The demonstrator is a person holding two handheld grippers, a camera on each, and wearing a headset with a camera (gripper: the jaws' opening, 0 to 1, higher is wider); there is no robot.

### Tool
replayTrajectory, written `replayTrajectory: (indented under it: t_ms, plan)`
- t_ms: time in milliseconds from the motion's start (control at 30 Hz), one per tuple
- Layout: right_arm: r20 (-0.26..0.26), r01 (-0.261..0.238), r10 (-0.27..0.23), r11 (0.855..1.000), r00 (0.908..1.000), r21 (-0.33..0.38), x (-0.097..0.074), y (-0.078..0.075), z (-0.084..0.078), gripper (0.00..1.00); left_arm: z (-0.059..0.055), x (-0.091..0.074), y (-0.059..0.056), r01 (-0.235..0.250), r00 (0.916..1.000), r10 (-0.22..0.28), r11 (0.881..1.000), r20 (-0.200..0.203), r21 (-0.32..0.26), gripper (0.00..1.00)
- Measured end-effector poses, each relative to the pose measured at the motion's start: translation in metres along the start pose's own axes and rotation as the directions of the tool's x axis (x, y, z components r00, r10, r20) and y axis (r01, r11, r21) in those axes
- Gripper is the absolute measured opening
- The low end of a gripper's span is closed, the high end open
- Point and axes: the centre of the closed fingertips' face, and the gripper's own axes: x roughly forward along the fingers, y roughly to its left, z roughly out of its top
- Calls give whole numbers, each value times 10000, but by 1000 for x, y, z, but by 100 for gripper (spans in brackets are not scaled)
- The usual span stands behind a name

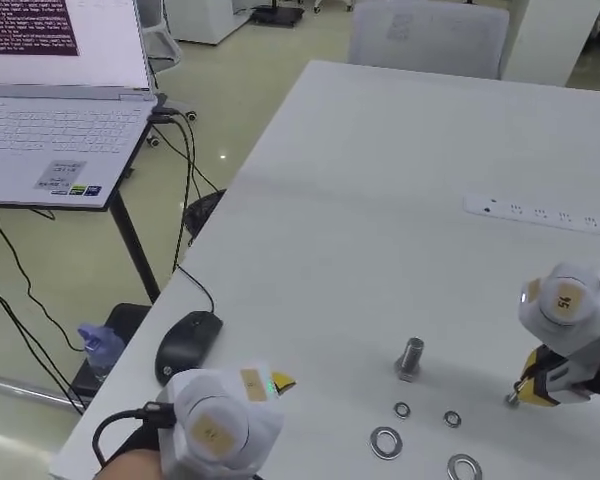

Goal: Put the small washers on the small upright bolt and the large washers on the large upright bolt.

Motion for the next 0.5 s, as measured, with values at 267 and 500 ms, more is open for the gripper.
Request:
replayTrajectory:
  t_ms: [267,500]
  plan:
    - [-158,-105,103,9999,9998,-85,10,-3,-3,12,-4,-4,0,-12,10000,11,10000,-72,-86,91]
    - [-275,-230,229,9997,9994,-38,16,-1,-5,12,-6,-3,-3,33,9999,-35,9999,-114,-163,90]
